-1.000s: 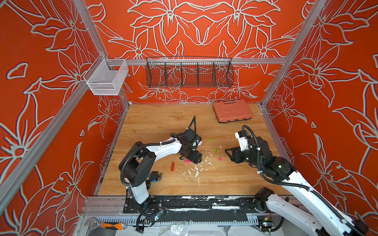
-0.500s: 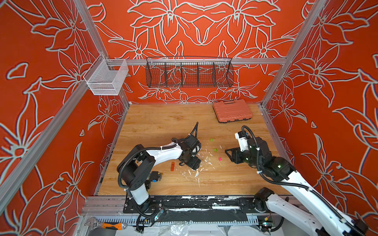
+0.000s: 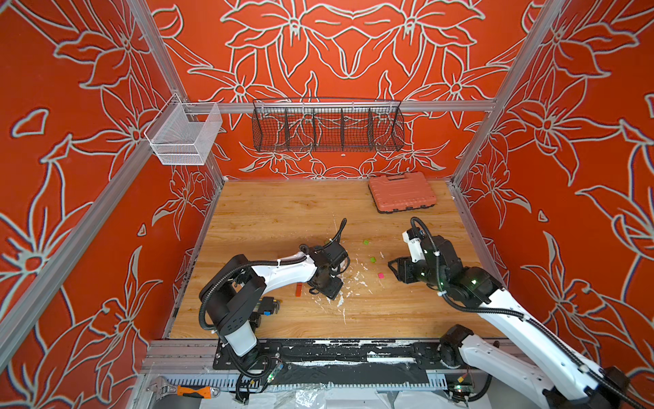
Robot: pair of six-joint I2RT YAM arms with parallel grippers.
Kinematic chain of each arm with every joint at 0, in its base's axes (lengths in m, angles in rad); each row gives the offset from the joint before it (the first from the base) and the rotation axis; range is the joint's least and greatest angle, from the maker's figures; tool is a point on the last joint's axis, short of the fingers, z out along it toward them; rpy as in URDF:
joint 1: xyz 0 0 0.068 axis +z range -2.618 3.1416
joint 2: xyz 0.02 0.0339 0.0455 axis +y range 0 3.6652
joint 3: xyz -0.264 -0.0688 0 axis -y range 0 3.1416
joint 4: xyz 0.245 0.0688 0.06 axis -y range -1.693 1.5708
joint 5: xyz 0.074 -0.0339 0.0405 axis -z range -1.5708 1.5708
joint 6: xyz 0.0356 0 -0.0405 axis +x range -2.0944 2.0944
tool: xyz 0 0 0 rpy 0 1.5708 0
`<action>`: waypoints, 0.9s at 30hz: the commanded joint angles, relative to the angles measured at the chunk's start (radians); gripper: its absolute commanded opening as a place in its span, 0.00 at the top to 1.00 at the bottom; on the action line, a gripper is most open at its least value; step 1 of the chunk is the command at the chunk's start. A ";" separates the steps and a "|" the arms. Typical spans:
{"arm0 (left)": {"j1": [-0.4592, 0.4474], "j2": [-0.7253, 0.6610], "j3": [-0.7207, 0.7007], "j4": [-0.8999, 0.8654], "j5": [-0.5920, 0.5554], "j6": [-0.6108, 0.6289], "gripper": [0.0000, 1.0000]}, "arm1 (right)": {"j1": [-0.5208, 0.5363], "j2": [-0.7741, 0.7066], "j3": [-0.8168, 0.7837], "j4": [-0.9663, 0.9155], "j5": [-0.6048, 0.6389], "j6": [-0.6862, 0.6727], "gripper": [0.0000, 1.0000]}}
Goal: Close the usb drive cover
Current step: Pick up the USB drive from the center of the board.
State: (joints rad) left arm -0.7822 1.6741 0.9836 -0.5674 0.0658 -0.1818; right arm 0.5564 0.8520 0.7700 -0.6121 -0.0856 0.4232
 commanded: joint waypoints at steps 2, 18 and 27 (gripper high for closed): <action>-0.008 0.047 0.030 -0.026 -0.045 0.046 0.32 | 0.005 0.020 0.006 -0.038 0.009 0.009 0.44; -0.009 0.100 0.086 -0.121 -0.030 0.025 0.58 | 0.003 0.113 0.019 -0.114 0.104 0.037 0.44; -0.009 0.069 0.041 -0.107 0.011 0.002 0.60 | 0.003 0.346 0.089 -0.089 0.114 -0.018 0.43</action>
State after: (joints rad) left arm -0.7864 1.7382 1.0489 -0.6384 0.0296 -0.1669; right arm 0.5564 1.1587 0.8181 -0.6975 -0.0002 0.4271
